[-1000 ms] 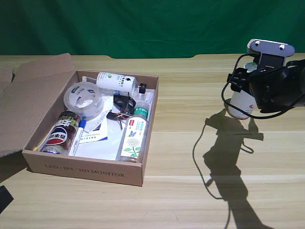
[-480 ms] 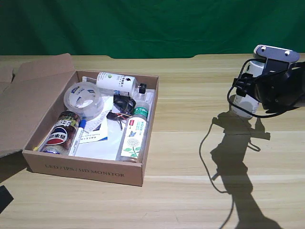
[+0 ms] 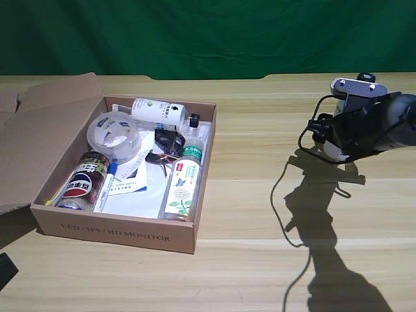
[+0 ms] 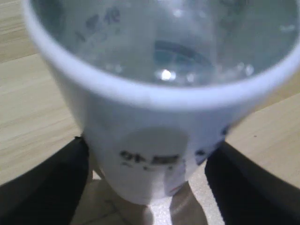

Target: Place the white bottle into the box.

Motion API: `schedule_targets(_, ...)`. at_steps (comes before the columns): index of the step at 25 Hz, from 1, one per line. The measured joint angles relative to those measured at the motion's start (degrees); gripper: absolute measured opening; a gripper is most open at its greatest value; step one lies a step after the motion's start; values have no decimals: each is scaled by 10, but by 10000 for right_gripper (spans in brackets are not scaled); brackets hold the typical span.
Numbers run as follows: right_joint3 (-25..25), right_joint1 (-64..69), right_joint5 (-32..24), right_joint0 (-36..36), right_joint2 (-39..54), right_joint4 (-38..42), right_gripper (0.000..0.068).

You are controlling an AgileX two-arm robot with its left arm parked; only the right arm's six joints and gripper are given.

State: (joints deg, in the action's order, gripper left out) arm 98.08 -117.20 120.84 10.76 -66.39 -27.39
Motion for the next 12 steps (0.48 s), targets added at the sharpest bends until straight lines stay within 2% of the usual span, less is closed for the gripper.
schedule_targets(2, 0, -20, 0, 0, -15, -7, 591)
schedule_targets(7, 8, -39, 0, 0, -32, -29, 482)
schedule_targets(12, 7, -42, -18, 1, -33, -45, 482)
